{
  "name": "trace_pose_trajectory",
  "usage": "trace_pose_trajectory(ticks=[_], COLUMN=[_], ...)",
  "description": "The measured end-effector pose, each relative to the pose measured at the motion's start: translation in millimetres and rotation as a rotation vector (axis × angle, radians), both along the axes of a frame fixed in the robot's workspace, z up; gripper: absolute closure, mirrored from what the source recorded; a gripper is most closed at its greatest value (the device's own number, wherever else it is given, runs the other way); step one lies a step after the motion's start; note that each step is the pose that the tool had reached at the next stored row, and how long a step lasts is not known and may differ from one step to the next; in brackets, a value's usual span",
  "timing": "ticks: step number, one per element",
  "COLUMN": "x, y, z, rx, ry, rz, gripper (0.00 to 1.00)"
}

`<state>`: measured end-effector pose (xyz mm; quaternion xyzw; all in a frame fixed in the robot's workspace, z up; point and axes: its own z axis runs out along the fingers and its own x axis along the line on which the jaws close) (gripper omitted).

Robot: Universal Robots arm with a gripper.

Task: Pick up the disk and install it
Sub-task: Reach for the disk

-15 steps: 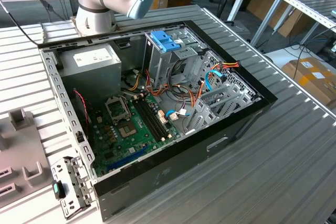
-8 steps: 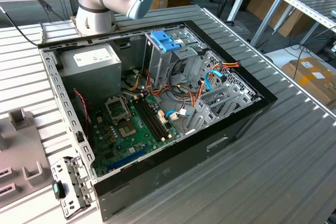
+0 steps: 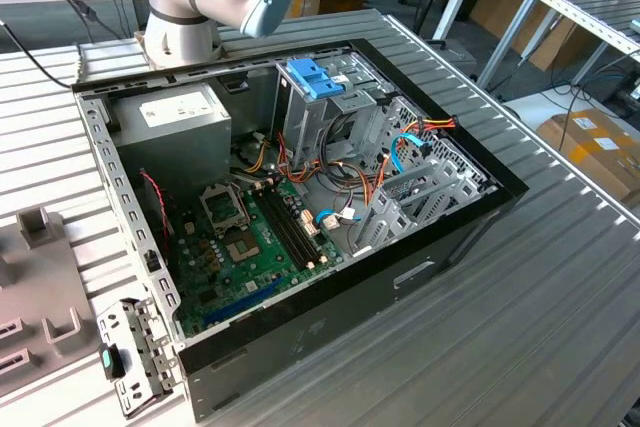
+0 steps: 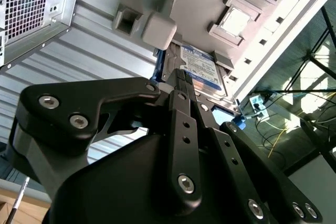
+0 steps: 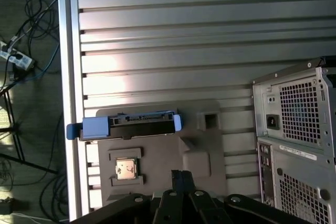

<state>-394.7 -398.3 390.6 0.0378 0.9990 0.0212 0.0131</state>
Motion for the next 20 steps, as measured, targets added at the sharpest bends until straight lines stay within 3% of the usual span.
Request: trace_pose_trajectory(ticks=[20], x=[-32.2], y=[0.0], z=[-1.0], rx=[0.0], ry=[0.0], rz=[0.0], gripper=[0.89])
